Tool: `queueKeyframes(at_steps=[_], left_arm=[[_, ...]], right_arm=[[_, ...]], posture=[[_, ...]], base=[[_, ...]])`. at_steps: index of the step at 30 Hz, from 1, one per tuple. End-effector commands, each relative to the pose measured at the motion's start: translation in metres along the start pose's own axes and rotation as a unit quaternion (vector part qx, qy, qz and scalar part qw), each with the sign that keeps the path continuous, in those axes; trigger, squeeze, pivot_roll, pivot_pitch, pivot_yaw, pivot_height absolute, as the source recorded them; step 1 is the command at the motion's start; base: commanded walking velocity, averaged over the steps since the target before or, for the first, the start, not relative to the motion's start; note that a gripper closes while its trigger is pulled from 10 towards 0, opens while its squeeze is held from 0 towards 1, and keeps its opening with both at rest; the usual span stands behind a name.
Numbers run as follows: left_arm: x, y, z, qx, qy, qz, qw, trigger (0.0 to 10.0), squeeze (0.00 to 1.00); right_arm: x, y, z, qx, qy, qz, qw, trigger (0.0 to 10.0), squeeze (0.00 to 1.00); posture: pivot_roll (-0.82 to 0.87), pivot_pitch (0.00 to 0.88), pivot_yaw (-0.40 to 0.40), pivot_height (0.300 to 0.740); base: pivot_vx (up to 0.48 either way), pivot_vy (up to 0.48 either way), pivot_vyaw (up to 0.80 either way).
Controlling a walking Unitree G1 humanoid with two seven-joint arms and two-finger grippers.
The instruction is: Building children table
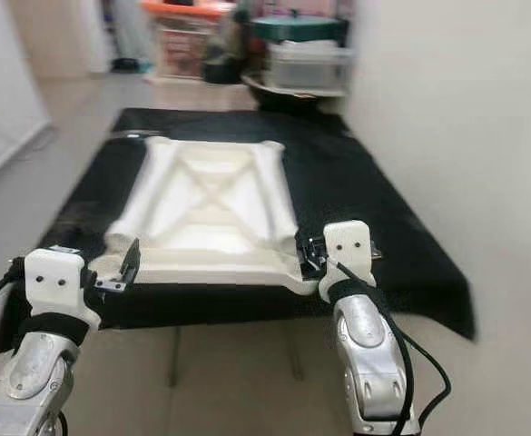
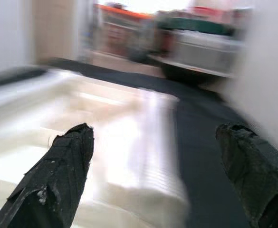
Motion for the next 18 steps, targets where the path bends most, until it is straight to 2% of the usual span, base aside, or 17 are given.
queueKeyframes(at_steps=[1,14,18], left_arm=[[0.0064,0.0018,0.0031,0.008,-0.007,-0.011,1.000,10.0,0.00],[0.0094,0.0015,0.0046,0.014,-0.013,-0.016,1.000,10.0,0.00],[0.0095,0.0019,0.0056,0.016,-0.013,-0.015,1.000,10.0,0.00]], right_arm=[[0.0152,-0.0028,-0.0037,-0.006,-0.008,-0.022,1.000,10.0,0.00],[0.0146,-0.0035,-0.0053,-0.006,-0.006,-0.020,1.000,10.0,0.00],[0.0148,-0.0034,-0.0034,-0.003,-0.001,-0.019,1.000,10.0,0.00]], posture=[[0.06,0.000,-0.069,0.740],[0.06,0.000,-0.071,0.740],[0.06,0.000,-0.067,0.740]], base=[[0.330,0.000,0.00],[0.322,0.000,0.00],[0.000,0.000,0.00]])
Point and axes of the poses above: a point about 5 cm out from each wrist's last joint towards the gripper, its own y axis pointing out of the wrist towards the gripper, its own z axis along the axis of the wrist's last joint, x = y × z, the point moved 5 cm from there along y, pointing out of the wrist towards the gripper, and after that the axes turned 3 degrees about y, right-handed, at the moved point
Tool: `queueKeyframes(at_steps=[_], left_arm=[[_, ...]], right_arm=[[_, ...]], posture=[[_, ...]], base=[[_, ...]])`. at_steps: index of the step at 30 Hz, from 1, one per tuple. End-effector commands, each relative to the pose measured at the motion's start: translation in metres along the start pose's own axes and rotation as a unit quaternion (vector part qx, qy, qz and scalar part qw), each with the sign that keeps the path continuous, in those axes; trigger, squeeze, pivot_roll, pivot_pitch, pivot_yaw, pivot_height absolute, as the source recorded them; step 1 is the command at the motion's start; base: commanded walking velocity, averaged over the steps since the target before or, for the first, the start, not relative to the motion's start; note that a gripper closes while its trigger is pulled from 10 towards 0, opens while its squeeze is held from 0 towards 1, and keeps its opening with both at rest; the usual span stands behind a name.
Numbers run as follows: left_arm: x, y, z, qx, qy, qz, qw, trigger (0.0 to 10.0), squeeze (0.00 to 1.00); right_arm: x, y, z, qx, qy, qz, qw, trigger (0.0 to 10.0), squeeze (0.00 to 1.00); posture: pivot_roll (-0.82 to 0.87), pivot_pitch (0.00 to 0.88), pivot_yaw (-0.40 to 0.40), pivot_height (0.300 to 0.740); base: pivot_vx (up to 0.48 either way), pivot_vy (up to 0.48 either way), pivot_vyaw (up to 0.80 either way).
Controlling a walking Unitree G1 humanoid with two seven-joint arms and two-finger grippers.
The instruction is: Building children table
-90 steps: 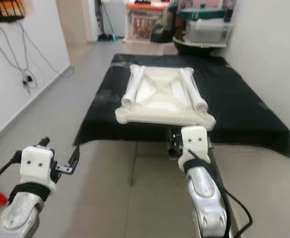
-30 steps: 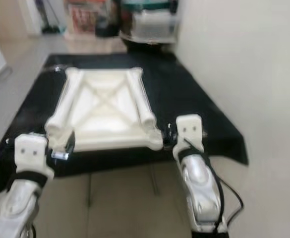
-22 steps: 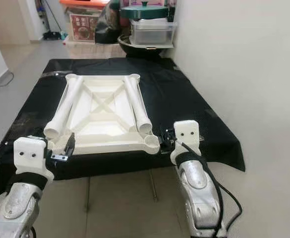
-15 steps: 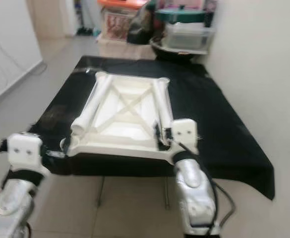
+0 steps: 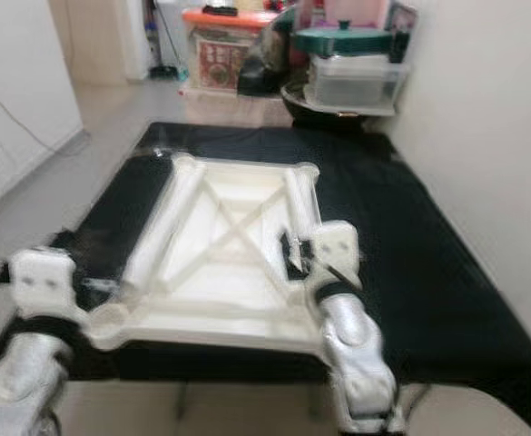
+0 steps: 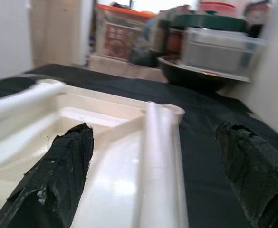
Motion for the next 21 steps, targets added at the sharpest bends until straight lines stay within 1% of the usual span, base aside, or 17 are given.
queueKeyframes(at_steps=[1,3,4,6,8,10,13,14,16,21], left_arm=[[0.006,0.000,0.001,0.002,-0.006,-0.008,1.000,10.0,0.00],[0.001,-0.002,-0.005,-0.012,0.009,0.002,1.000,10.0,0.00],[0.001,-0.002,-0.005,-0.012,0.009,0.002,1.000,10.0,0.00],[-0.004,-0.004,-0.009,-0.022,0.015,0.013,1.000,10.0,0.00],[-0.010,-0.007,-0.012,-0.029,0.019,0.026,0.999,10.0,0.00],[-0.012,-0.007,-0.012,-0.030,0.020,0.029,0.999,10.0,0.00],[-0.014,-0.007,-0.013,-0.032,0.020,0.039,0.999,10.0,0.00],[-0.014,-0.007,-0.013,-0.032,0.020,0.039,0.999,10.0,0.00],[-0.016,-0.007,-0.014,-0.034,0.022,0.046,0.998,10.0,0.00],[-0.022,-0.008,-0.015,-0.038,0.027,0.059,0.997,10.0,0.00]], right_arm=[[0.010,-0.003,-0.002,-0.002,0.003,-0.015,1.000,10.0,0.00],[0.010,-0.003,0.000,-0.001,0.007,-0.013,1.000,10.0,0.00],[0.010,-0.003,0.000,-0.001,0.007,-0.013,1.000,10.0,0.00],[0.010,-0.005,0.001,-0.004,0.010,-0.007,1.000,10.0,0.00],[0.005,-0.007,0.000,-0.019,0.028,0.014,0.999,10.0,0.00],[0.004,-0.008,0.000,-0.022,0.032,0.019,0.999,10.0,0.00],[-0.013,-0.013,-0.002,-0.053,0.082,0.076,0.992,10.0,0.00],[-0.013,-0.013,-0.002,-0.053,0.082,0.076,0.992,10.0,0.00],[-0.016,-0.017,-0.011,-0.082,0.087,0.090,0.989,10.0,0.00],[-0.009,-0.023,-0.035,-0.138,0.074,0.076,0.985,10.0,0.00]], posture=[[0.06,0.000,-0.067,0.740],[0.06,0.000,-0.067,0.740],[0.06,0.000,-0.067,0.740],[0.06,0.000,-0.074,0.740],[0.06,0.000,-0.080,0.740],[0.06,0.000,-0.080,0.740],[0.05,0.000,-0.090,0.740],[0.05,0.000,-0.090,0.740],[0.05,0.000,-0.092,0.740],[0.05,0.000,-0.092,0.740]], base=[[0.000,0.000,0.00],[0.000,0.000,0.00],[0.000,0.000,0.00],[0.000,0.000,0.00],[0.000,0.000,0.00],[0.000,0.000,0.00],[0.000,0.000,0.00],[0.000,0.000,0.00],[0.000,0.000,0.00],[0.000,0.000,0.00]])
Point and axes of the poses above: a point about 5 cm out from each wrist's last joint towards the gripper, its own y axis pointing out of the wrist towards the gripper, its own z axis along the axis of the wrist's last joint, x = y × z, the point moved 5 cm from there along y, pointing out of the wrist towards the gripper, and after that the axes turned 3 degrees about y, right-handed, at the moved point
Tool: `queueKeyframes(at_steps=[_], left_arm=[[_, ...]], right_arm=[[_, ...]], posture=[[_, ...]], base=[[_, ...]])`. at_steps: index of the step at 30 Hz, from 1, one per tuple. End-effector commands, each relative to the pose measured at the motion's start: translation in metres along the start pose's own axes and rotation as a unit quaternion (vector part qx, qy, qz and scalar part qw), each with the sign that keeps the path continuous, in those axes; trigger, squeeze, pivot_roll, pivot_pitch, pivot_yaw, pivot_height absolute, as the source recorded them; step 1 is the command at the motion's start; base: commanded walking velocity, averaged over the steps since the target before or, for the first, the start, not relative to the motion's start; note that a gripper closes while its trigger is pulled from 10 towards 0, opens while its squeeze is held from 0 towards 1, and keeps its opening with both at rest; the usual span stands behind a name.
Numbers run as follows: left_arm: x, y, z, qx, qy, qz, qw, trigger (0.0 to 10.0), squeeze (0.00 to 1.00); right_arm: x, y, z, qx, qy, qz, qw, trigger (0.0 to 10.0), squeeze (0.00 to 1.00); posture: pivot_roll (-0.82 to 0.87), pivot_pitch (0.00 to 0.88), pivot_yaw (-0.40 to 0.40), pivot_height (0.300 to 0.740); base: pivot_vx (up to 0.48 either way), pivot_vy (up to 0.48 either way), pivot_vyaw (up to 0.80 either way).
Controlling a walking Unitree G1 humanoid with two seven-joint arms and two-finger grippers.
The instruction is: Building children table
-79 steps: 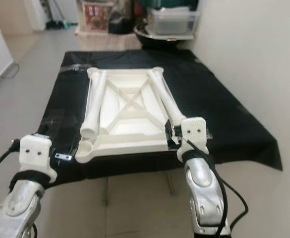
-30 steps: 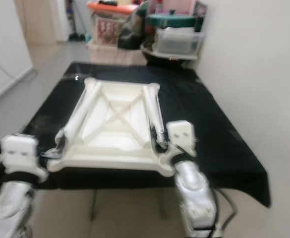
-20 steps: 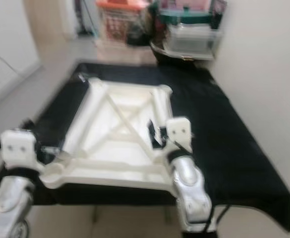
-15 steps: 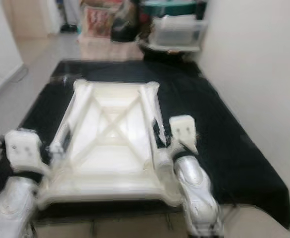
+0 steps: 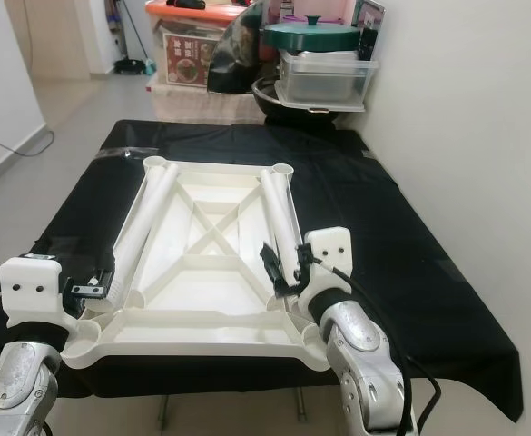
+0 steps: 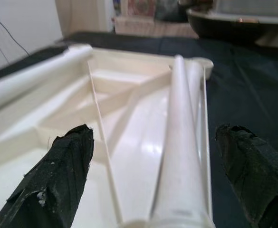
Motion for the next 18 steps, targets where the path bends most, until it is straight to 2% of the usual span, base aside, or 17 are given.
queueKeyframes(at_steps=[1,6,18], left_arm=[[-0.002,0.000,-0.005,-0.011,0.004,0.004,1.000,10.0,0.00],[-0.004,0.001,-0.004,-0.010,0.005,0.008,1.000,10.0,0.00],[-0.004,0.003,-0.002,-0.007,0.005,0.012,1.000,10.0,0.00]], right_arm=[[0.002,-0.001,-0.015,-0.036,0.001,-0.003,0.999,10.0,0.00],[0.001,0.002,-0.024,-0.054,0.002,0.002,0.999,10.0,0.00],[0.008,0.008,-0.043,-0.106,-0.002,0.003,0.994,10.0,0.00]], posture=[[0.05,0.000,-0.092,0.740],[0.05,0.000,-0.093,0.740],[0.07,0.000,-0.105,0.740]], base=[[0.000,0.000,0.00],[0.000,0.000,0.00],[0.000,0.000,0.00]])
Point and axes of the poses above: a point about 5 cm out from each wrist's last joint towards the gripper, its own y axis pointing out of the wrist towards the gripper, its own z axis along the axis of the wrist's last joint, x = y × z, the point moved 5 cm from there along y, pointing out of the wrist towards the gripper, and after that the axes turned 3 degrees about y, right-handed, at the moved point
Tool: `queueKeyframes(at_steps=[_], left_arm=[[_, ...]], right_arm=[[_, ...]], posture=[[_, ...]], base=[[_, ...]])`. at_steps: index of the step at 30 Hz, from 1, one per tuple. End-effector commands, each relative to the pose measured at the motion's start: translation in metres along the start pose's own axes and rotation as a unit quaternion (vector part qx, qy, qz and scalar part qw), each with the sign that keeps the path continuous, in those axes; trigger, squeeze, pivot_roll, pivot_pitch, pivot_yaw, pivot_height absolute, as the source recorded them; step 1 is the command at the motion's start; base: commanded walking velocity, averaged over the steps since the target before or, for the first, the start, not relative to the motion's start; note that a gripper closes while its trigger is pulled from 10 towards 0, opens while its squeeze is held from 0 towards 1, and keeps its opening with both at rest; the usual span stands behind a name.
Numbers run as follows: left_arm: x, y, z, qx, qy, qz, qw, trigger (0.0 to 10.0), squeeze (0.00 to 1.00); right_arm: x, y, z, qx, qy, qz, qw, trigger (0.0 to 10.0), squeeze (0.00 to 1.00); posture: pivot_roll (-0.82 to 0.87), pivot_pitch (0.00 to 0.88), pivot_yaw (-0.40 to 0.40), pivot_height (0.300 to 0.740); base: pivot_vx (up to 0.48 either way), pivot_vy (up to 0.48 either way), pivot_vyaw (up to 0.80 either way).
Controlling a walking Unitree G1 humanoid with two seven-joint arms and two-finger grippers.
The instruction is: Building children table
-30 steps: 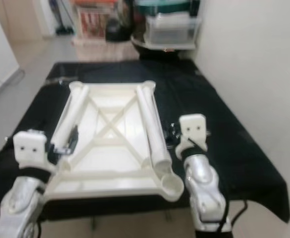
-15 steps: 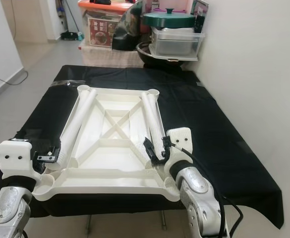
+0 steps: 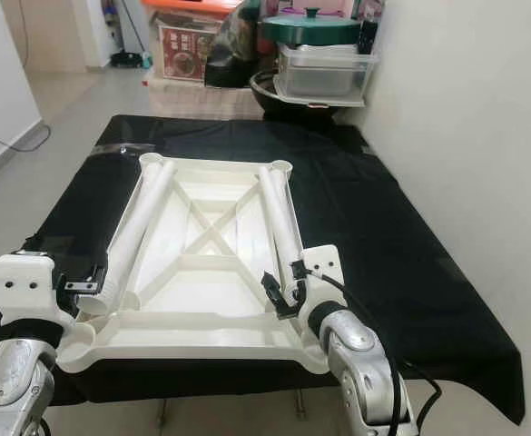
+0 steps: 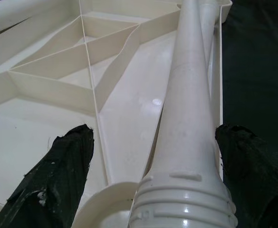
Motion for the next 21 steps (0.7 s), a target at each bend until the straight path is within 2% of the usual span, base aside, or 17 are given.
queueKeyframes(at_steps=[1,5,6,11,17,21], left_arm=[[0.000,0.000,-0.005,-0.011,0.004,0.001,1.000,10.0,0.00],[0.001,-0.001,-0.004,-0.011,0.003,0.002,1.000,10.0,0.00],[0.001,-0.001,-0.004,-0.011,0.003,0.001,1.000,10.0,0.00],[0.002,0.000,-0.004,-0.010,0.002,0.000,1.000,10.0,0.00],[0.002,0.000,-0.003,-0.009,0.001,0.000,1.000,10.0,0.00],[0.003,0.000,-0.003,-0.010,0.001,-0.003,1.000,10.0,0.00]], right_arm=[[0.003,0.001,-0.008,-0.020,0.002,-0.005,1.000,10.0,0.00],[0.015,0.003,-0.016,-0.034,0.008,-0.034,0.999,10.0,0.00],[0.023,0.004,-0.014,-0.030,0.011,-0.048,0.998,10.0,0.00],[0.026,0.007,-0.012,-0.029,0.010,-0.051,0.998,10.0,0.00],[0.025,0.008,-0.012,-0.030,0.011,-0.048,0.998,10.0,0.00],[0.017,0.008,-0.020,-0.042,0.014,-0.034,0.998,10.0,0.00]], posture=[[0.07,0.000,-0.105,0.740],[0.07,0.000,-0.105,0.740],[0.07,0.000,-0.106,0.740],[0.07,0.000,-0.106,0.740],[0.07,0.000,-0.106,0.740],[0.07,0.000,-0.104,0.740]], base=[[0.000,0.000,0.00],[0.000,0.000,0.00],[0.000,0.000,0.00],[0.000,0.000,0.00],[0.000,0.000,0.00],[0.000,0.000,0.00]])
Point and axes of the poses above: a point about 5 cm out from each wrist's last joint towards the gripper, its own y axis pointing out of the wrist towards the gripper, its own z axis along the axis of the wrist's last joint, x = y × z, the point moved 5 cm from there along y, pointing out of the wrist towards the gripper, and after that the axes turned 3 degrees about y, right-handed, at the moved point
